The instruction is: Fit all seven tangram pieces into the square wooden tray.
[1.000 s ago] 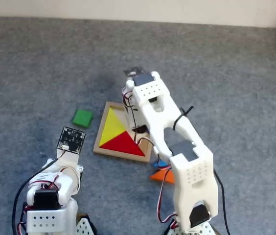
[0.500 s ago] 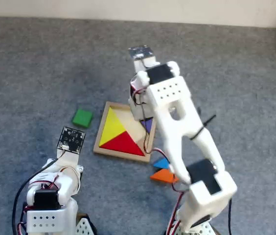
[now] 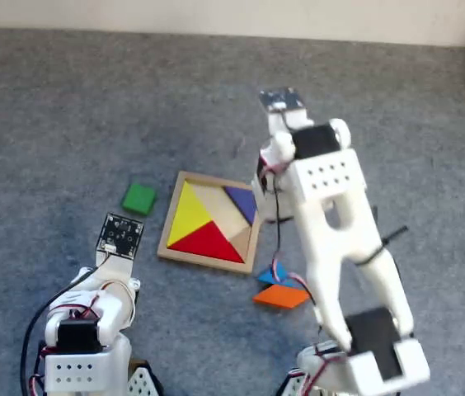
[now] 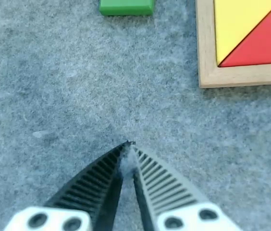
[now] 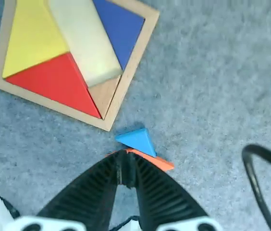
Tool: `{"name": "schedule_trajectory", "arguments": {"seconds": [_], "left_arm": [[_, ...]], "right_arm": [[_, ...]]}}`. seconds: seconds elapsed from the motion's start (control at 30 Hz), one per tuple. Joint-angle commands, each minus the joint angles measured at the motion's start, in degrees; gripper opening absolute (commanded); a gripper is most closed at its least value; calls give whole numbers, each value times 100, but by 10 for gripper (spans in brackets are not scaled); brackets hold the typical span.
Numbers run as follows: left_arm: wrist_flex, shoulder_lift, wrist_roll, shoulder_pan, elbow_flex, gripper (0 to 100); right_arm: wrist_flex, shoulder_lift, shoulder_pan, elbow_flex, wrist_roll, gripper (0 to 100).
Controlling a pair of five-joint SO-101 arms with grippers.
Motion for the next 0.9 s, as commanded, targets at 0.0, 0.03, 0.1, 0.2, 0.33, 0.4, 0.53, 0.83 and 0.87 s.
{"name": "schedule_trajectory", "arguments": {"seconds": [0.0,0.03,0.1,0.2,0.33,0.4,0.53,0.83,0.87], "left_arm": [[18,-40,18,-66,101,5],[18,-40,18,-66,101,5],[18,-40,18,-66,101,5],[18,-40,18,-66,101,5],[18,-40,18,-66,101,5],[18,-40,18,-66,101,5],[18,-40,18,-66,101,5],[18,-40,18,-66,101,5],[18,-40,18,-66,101,5]], "right_arm": [[-611,-884,119,804,88,5],[-787,-1007,119,1086,79,5],[-1165,-1182,119,1657,79,13],[-1508,-1200,110,2325,44,101],[-1587,-1235,57,2879,70,238],[-1587,-1244,-66,3064,79,257],[-1727,-1200,-462,3424,97,257],[-2440,-1209,-752,3899,545,257],[-2440,-1209,-760,3899,554,257]]}}
